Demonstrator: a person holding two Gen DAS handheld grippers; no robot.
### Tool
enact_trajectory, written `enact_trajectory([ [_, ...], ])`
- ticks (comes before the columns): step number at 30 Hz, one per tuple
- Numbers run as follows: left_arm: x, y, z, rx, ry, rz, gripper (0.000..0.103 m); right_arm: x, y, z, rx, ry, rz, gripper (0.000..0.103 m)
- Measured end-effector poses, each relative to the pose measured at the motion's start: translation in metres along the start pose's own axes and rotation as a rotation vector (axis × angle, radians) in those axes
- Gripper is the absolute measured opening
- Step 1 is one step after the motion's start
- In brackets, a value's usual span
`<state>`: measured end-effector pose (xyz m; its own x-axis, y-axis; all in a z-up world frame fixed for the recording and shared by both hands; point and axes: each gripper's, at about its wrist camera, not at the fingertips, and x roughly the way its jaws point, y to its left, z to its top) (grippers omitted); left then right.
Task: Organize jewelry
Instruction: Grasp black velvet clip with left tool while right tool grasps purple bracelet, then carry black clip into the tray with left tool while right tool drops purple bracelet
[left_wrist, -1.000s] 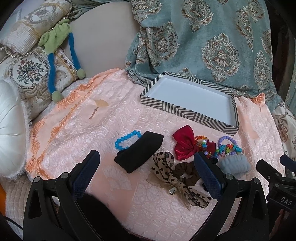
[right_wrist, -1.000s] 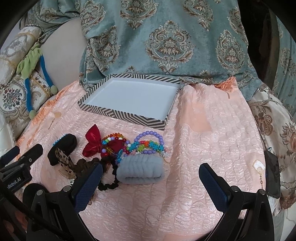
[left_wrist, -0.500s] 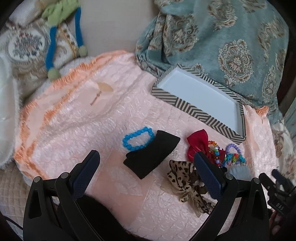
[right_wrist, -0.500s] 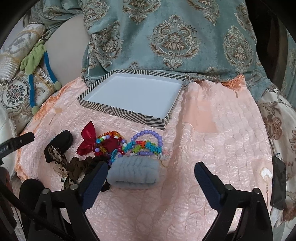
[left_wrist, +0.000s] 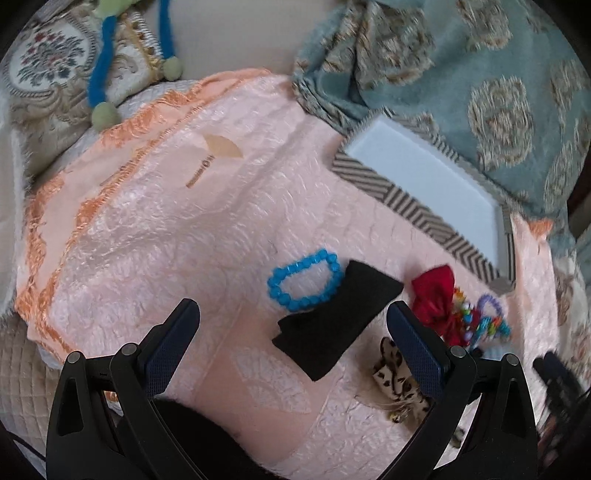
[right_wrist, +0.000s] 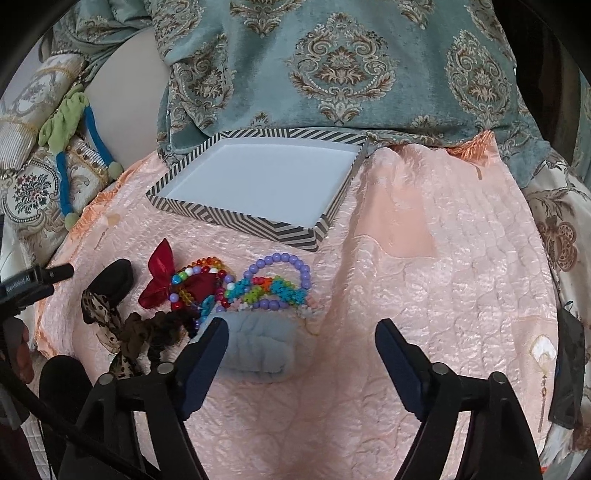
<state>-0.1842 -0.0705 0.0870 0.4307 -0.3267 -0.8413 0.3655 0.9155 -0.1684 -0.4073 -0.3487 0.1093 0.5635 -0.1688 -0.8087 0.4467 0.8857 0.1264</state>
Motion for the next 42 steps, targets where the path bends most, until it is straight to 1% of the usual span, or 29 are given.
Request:
enact_trajectory([
  [1,0.003,-0.003,-0.001,0.014,0.003,0.002,0.101,0.001,-0.002,0.0,0.005,0.002,0.005,0.07],
  [2,0.006,-0.007,-0.002,0.034,0.007,0.005,0.097,0.005,-0.006,0.001,0.015,0.009,0.018,0.068],
  [4,0.016,-0.018,-0.004,0.091,0.024,0.02,0.086,0.011,-0.009,0.006,0.014,0.014,0.033,0.064],
  [5,0.019,-0.021,-0.004,0.104,0.029,0.024,0.073,0.015,-0.01,0.009,0.01,0.017,0.031,0.062],
  [6,0.025,-0.025,-0.005,0.125,0.042,0.029,0.065,0.018,-0.011,0.011,0.007,0.02,0.029,0.057],
  [7,0.031,-0.028,-0.005,0.14,0.057,0.026,0.062,0.023,-0.012,0.017,0.0,0.025,0.026,0.054],
  [9,0.038,-0.032,-0.005,0.15,0.072,0.018,0.057,0.032,-0.014,0.025,-0.004,0.024,0.034,0.053],
  [10,0.041,-0.032,-0.005,0.154,0.076,0.017,0.054,0.039,-0.015,0.029,-0.006,0.029,0.038,0.049],
  [12,0.046,-0.032,-0.004,0.16,0.083,0.016,0.04,0.054,-0.017,0.036,-0.008,0.059,0.049,0.045],
  [13,0.047,-0.033,-0.003,0.161,0.086,0.012,0.036,0.062,-0.017,0.039,-0.012,0.075,0.058,0.044],
  [14,0.048,-0.034,-0.002,0.164,0.089,0.005,0.028,0.07,-0.017,0.041,-0.016,0.091,0.068,0.044],
  [15,0.048,-0.034,-0.001,0.169,0.093,-0.002,0.024,0.075,-0.015,0.043,-0.021,0.101,0.075,0.042],
  [16,0.047,-0.035,-0.001,0.172,0.092,-0.007,0.022,0.086,-0.012,0.045,-0.035,0.123,0.084,0.036],
  [17,0.047,-0.035,0.0,0.176,0.091,-0.012,0.017,0.094,-0.01,0.046,-0.045,0.139,0.09,0.033],
  [19,0.045,-0.035,0.001,0.178,0.093,-0.023,0.014,0.107,-0.005,0.046,-0.072,0.159,0.092,0.021],
  [20,0.043,-0.034,0.002,0.17,0.097,-0.034,0.012,0.108,-0.003,0.045,-0.09,0.151,0.08,0.017],
  [21,0.04,-0.032,0.004,0.16,0.095,-0.046,0.011,0.108,0.0,0.046,-0.11,0.139,0.063,0.009],
  [23,0.032,-0.029,0.006,0.149,0.081,-0.049,0.011,0.101,-0.002,0.047,-0.093,0.125,0.074,0.009],
  [25,0.017,-0.026,0.01,0.139,0.05,-0.057,0.011,0.089,-0.004,0.05,-0.092,0.093,0.086,0.009],
  [27,0.005,-0.026,0.015,0.133,0.022,-0.06,0.011,0.067,-0.002,0.053,-0.093,0.048,0.114,0.009],
  [29,-0.007,-0.025,0.019,0.128,-0.003,-0.069,0.01,0.047,0.001,0.057,-0.099,0.008,0.124,0.009],
  [32,-0.024,-0.026,0.025,0.126,-0.029,-0.103,0.011,0.023,0.004,0.064,-0.094,-0.042,0.144,0.009],
  [35,-0.034,-0.027,0.03,0.12,-0.029,-0.155,0.01,0.003,0.008,0.071,-0.09,-0.087,0.146,0.009],
  [38,-0.037,-0.025,0.035,0.089,-0.01,-0.214,0.01,-0.013,0.013,0.078,-0.09,-0.124,0.156,0.009],
  [40,-0.036,-0.024,0.038,0.066,0.002,-0.233,0.01,-0.02,0.017,0.082,-0.094,-0.14,0.153,0.009],
  [42,-0.035,-0.025,0.041,0.057,0.0,-0.227,0.01,-0.022,0.017,0.085,-0.09,-0.147,0.155,0.009],
])
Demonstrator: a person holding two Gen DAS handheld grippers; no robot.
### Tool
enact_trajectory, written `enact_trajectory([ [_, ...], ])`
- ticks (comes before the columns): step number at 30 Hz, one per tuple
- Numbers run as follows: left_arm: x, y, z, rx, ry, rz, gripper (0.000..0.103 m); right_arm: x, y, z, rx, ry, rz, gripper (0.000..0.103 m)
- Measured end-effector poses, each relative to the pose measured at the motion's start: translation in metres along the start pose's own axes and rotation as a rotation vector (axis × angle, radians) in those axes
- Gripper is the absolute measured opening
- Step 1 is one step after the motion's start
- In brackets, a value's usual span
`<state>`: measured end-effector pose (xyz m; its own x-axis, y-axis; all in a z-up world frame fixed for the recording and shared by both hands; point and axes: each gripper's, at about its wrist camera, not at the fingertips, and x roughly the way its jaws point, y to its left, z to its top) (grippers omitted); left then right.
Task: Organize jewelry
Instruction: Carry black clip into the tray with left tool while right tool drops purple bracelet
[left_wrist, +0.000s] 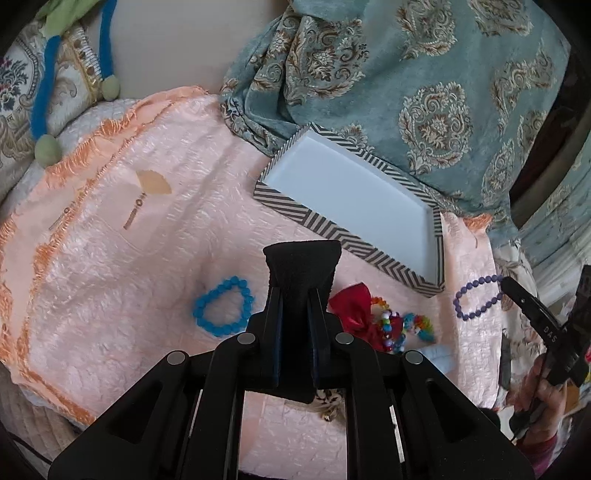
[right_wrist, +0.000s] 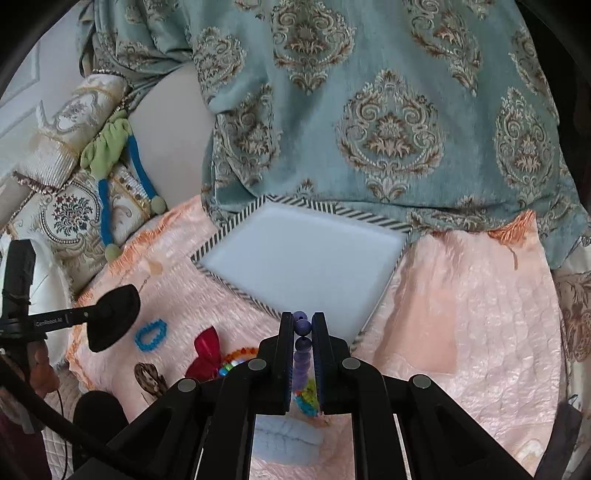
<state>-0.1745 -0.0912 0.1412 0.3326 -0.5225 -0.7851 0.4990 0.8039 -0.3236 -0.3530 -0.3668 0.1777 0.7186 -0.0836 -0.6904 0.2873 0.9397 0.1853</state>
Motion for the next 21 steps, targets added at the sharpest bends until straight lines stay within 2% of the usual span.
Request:
enact_trajectory([
  [7,0.021,-0.02,0.026,0.032,-0.008,0.019,0.01,0.028,-0.002,0.016,0.025,0.001,-0.018,0.009],
  [14,0.073,-0.05,0.082,0.051,-0.031,-0.001,0.01,0.08,-0.013,0.03,0.088,0.032,0.002,0.009],
  [17,0.12,-0.054,0.107,0.045,-0.011,0.047,0.01,0.106,-0.019,0.029,0.103,0.071,0.003,0.009],
  [21,0.171,-0.046,0.12,0.047,0.037,0.128,0.01,0.131,-0.034,0.013,0.112,0.151,-0.024,0.009],
])
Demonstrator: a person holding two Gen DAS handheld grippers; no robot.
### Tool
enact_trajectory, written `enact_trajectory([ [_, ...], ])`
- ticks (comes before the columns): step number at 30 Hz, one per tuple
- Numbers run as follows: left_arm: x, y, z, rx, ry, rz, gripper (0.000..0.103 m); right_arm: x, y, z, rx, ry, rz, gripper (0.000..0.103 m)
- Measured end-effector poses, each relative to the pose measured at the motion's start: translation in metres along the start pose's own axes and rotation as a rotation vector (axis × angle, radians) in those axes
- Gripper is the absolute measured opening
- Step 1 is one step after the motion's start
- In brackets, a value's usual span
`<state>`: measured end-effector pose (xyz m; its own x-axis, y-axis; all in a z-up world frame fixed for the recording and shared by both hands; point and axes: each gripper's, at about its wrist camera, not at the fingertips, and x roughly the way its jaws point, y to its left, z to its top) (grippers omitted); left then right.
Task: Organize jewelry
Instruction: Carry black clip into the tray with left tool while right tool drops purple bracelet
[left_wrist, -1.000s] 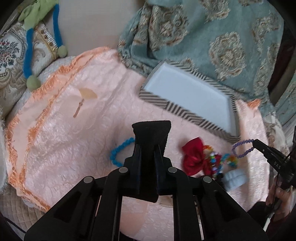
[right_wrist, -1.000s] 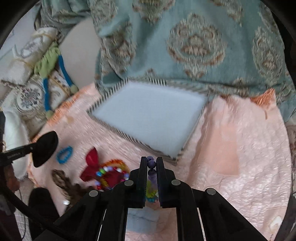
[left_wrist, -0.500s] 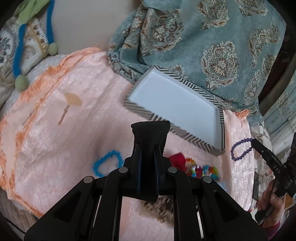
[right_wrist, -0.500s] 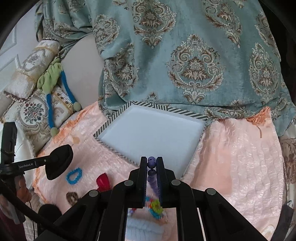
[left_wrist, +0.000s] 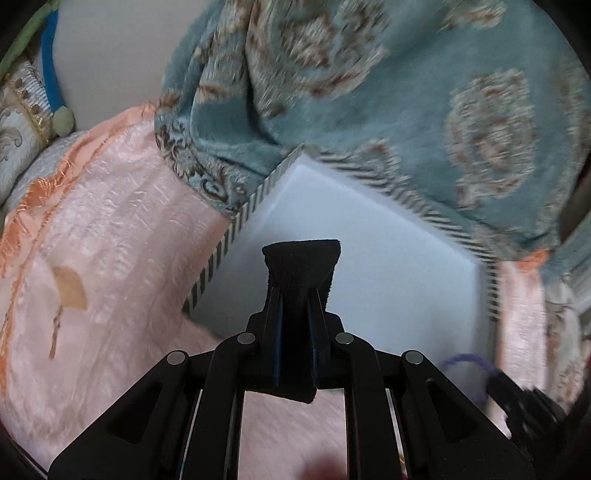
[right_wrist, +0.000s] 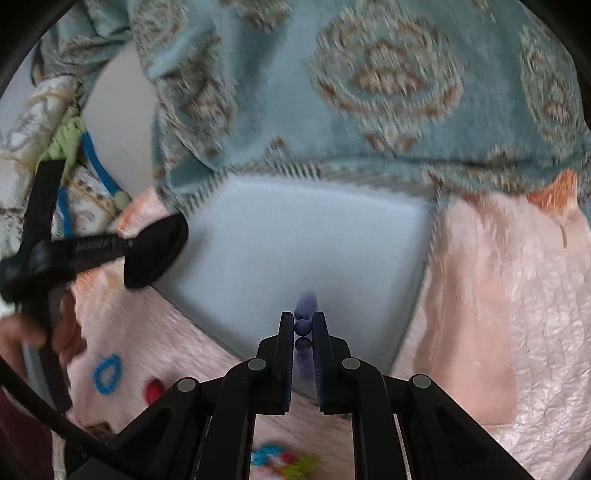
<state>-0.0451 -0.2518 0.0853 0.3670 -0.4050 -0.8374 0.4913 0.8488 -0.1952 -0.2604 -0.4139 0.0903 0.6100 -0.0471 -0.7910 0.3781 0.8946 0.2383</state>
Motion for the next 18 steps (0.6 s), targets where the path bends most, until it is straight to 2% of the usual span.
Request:
enact_trajectory([
  [5,0.018,-0.001,-0.013,0.039,0.042,0.02,0.01,0.012,-0.017,-0.018,-0.017,0.072,-0.03,0.009],
  [11,0.001,-0.006,-0.035,0.091,0.112,0.054,0.011,-0.002,-0.019,-0.033,-0.064,0.092,-0.026,0.009],
  [15,-0.02,-0.008,-0.05,0.111,0.11,0.067,0.012,-0.009,-0.028,-0.038,-0.034,0.081,-0.026,0.009],
  [17,-0.024,-0.008,-0.053,0.092,0.101,0.07,0.017,-0.009,-0.033,-0.035,0.023,0.079,0.001,0.017],
  [18,-0.029,-0.009,-0.055,0.093,0.083,0.082,0.028,-0.01,-0.035,-0.033,0.043,0.073,0.017,0.03],
])
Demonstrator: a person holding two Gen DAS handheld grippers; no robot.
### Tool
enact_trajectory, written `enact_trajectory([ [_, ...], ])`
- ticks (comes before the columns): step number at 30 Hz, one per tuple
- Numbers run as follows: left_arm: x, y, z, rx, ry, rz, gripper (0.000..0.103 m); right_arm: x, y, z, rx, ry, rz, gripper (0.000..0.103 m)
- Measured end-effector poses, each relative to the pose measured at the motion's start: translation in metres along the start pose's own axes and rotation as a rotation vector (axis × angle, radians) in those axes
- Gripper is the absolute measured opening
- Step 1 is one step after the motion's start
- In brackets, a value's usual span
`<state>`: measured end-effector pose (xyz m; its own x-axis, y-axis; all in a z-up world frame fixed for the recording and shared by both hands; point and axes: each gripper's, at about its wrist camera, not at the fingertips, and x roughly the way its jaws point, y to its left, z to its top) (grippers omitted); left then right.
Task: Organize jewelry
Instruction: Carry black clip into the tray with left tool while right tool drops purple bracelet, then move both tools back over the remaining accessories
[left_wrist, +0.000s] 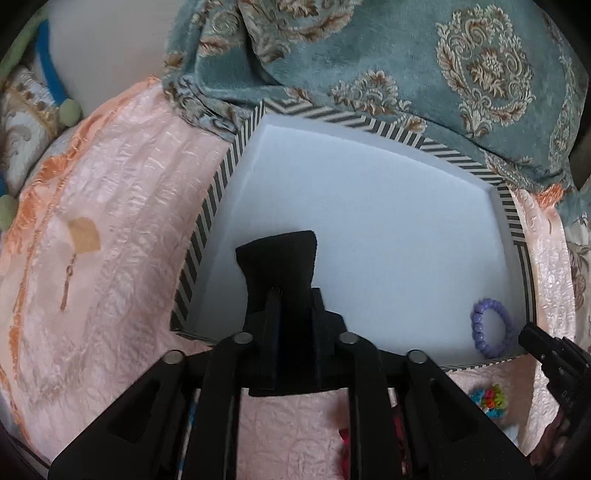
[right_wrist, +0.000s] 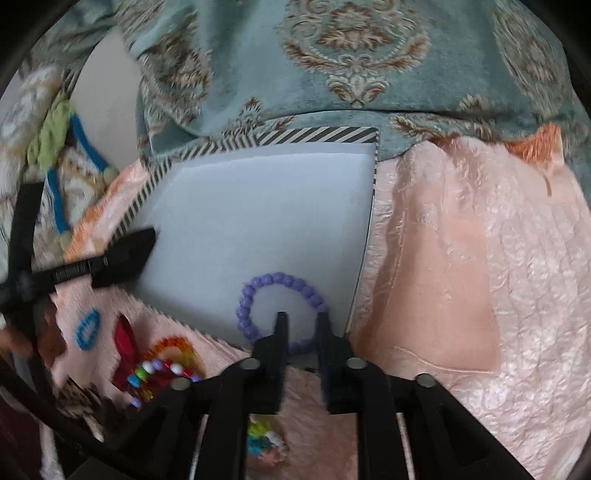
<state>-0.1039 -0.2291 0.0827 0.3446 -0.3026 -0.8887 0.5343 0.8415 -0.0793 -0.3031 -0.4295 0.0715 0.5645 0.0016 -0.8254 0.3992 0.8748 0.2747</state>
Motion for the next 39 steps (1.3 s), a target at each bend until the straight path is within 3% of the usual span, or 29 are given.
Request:
enact_trajectory([
  [1,-0.004,0.0,-0.002,-0.003,-0.01,0.01,0.036,-0.002,0.0,0.001,0.01,-0.009,0.012,0.039],
  [2,-0.008,0.001,-0.003,-0.013,-0.017,0.013,0.049,-0.007,0.001,0.002,0.018,-0.031,0.028,0.041],
  [6,-0.034,0.007,-0.008,-0.047,-0.074,-0.004,0.058,-0.028,0.011,-0.004,0.017,-0.079,0.043,0.042],
  [14,-0.081,0.007,-0.032,-0.005,-0.158,0.065,0.058,-0.061,0.034,-0.031,-0.006,-0.115,0.004,0.045],
  [18,-0.101,0.005,-0.051,0.008,-0.192,0.087,0.058,-0.075,0.047,-0.041,-0.027,-0.145,-0.03,0.061],
  [28,-0.123,-0.006,-0.097,0.033,-0.208,0.092,0.058,-0.098,0.07,-0.064,-0.082,-0.182,-0.088,0.061],
  [39,-0.14,-0.008,-0.131,0.031,-0.225,0.098,0.058,-0.115,0.077,-0.083,-0.081,-0.205,-0.084,0.062],
])
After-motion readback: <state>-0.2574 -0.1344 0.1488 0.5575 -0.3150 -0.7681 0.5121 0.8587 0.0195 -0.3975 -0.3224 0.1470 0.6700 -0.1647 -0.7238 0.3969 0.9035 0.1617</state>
